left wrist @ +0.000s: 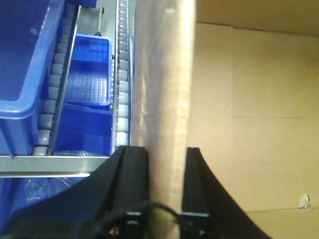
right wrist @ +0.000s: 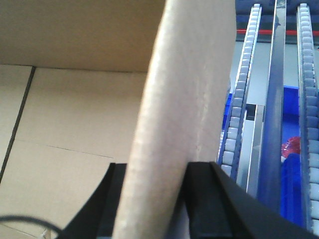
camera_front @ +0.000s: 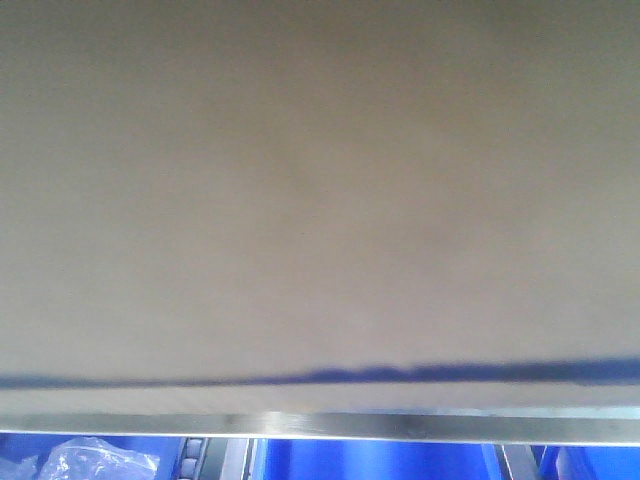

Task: Grab box from left shelf to table start
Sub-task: 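Pull the gripped box off the roller shelf toward the robot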

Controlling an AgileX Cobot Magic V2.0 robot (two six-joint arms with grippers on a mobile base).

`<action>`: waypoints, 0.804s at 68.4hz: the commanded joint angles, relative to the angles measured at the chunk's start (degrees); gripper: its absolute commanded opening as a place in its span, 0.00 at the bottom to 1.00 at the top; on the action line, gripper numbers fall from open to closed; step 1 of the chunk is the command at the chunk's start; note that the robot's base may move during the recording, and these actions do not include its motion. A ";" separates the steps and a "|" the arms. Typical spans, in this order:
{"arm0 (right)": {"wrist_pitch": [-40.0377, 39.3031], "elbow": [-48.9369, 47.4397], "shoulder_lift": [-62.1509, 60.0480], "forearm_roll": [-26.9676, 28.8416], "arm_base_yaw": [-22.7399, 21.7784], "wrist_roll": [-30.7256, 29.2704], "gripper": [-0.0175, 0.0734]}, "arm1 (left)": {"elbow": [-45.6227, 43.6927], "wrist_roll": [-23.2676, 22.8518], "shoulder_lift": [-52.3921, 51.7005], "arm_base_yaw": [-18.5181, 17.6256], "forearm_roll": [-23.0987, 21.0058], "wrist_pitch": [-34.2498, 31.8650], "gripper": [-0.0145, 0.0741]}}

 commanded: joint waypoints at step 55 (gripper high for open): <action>-7.99 -1.66 0.98 0.02 -0.17 -0.13 0.26 | 19.56 -1.32 0.63 -0.43 -3.34 -9.11 0.05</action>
